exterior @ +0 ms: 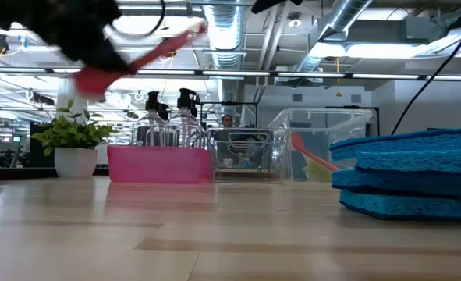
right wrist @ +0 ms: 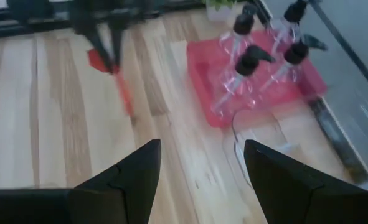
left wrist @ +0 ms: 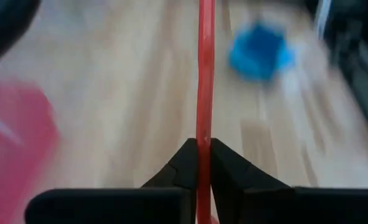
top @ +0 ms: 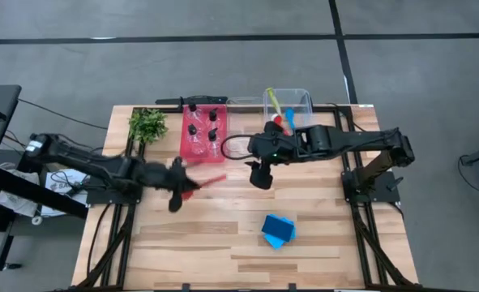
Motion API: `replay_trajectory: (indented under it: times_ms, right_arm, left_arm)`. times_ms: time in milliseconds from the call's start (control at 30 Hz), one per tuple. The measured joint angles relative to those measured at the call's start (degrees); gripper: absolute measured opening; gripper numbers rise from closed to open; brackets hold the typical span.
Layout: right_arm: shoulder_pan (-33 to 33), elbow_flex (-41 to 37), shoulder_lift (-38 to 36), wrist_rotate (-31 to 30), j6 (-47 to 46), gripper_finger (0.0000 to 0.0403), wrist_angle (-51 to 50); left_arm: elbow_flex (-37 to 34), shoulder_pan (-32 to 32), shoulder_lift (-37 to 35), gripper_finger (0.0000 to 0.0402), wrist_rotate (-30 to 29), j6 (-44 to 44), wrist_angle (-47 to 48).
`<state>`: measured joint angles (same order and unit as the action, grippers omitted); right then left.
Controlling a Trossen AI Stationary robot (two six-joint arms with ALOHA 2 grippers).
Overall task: Pick & Place Kitchen Sink Supplies
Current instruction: Put the red scrubbing brush into the white bin
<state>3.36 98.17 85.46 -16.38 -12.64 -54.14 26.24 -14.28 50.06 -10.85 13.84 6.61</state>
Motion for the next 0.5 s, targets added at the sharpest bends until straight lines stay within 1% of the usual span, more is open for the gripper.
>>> replay_trajectory:
  times_ms: [133,200,333,400,500]
  right_arm:
    - [1.1,0.0,0.1,-0.2,1.2,0.0225,2.3]
    - [1.9,0.0,0.1,-0.2,2.0,0.0225,3.9]
    - [3.7,0.0,0.1,-2.5,2.8,0.0225,9.7]
    - [4.3,0.0,0.1,-3.5,3.6,0.0225,13.0]
    - [4.7,0.0,0.1,-3.7,4.2,0.0225,19.4]
  left_arm:
    - [0.0,6.5,-3.9,0.0020,0.1,-4.2,-12.0]
    - [0.0,8.5,-4.8,0.0021,0.9,-4.6,-20.4]
    - [0.0,9.9,-5.0,0.0023,5.5,-4.6,-35.5]
    - [0.0,9.7,-4.7,0.0021,6.8,-4.6,-39.4]
    - [0.0,8.9,-4.3,0.0021,7.3,-4.1,-40.9]
